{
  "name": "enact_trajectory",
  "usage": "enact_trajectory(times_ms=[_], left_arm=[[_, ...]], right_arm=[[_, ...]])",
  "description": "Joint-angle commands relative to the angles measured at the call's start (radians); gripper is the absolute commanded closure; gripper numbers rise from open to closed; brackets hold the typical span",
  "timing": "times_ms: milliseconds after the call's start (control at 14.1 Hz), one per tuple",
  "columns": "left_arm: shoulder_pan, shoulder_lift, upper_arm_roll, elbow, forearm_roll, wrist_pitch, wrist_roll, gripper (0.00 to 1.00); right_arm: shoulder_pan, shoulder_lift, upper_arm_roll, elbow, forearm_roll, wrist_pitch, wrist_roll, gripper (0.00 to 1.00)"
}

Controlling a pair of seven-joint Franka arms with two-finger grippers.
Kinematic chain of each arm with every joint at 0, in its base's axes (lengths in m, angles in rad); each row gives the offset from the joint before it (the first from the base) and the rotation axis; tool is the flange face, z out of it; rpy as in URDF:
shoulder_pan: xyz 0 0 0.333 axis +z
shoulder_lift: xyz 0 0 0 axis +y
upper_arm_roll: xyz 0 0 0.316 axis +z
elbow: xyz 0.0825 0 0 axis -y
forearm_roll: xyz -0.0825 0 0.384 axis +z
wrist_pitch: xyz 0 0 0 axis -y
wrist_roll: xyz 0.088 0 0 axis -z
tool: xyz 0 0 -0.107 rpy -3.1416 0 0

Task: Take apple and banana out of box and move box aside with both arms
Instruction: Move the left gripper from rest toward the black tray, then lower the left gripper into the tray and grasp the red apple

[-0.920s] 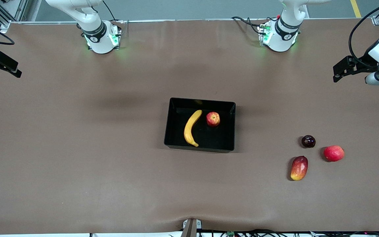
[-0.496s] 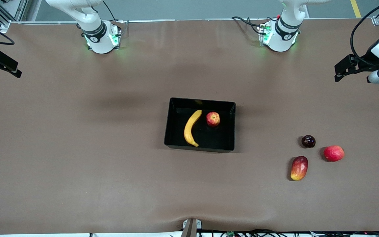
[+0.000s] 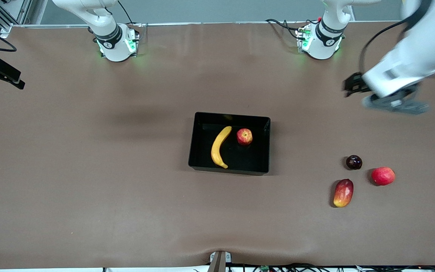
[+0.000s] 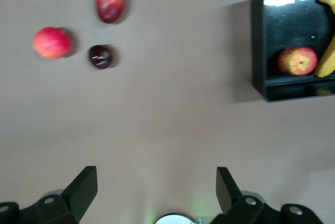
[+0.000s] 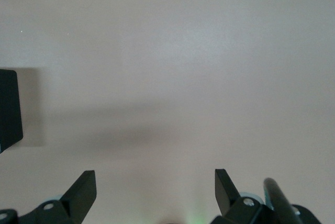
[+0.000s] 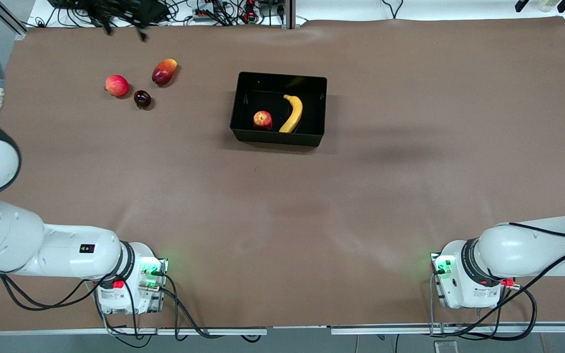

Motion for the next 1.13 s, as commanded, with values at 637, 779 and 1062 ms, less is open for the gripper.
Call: enact_trajectory(times_ms=[637, 779, 1062], left_arm=[[-0.333, 0.446, -0.107, 0.000, 0.207, 0.472, -0.806, 0.00], [-0.358, 0.502, -0.107, 0.000, 0.244, 0.507, -0.858, 0.00], [-0.382, 0.586, -0.105, -0.008, 0.268, 0.567, -0.910, 0.00]], right_arm=[[-0.013, 0.010, 0.007, 0.008, 0.000, 0.002, -0.001, 0.00], [-0.016, 0.010, 0.007, 0.008, 0.000, 0.002, -0.001, 0.00], [-0.016, 0.010, 0.006, 0.008, 0.000, 0.002, -0.001, 0.00]])
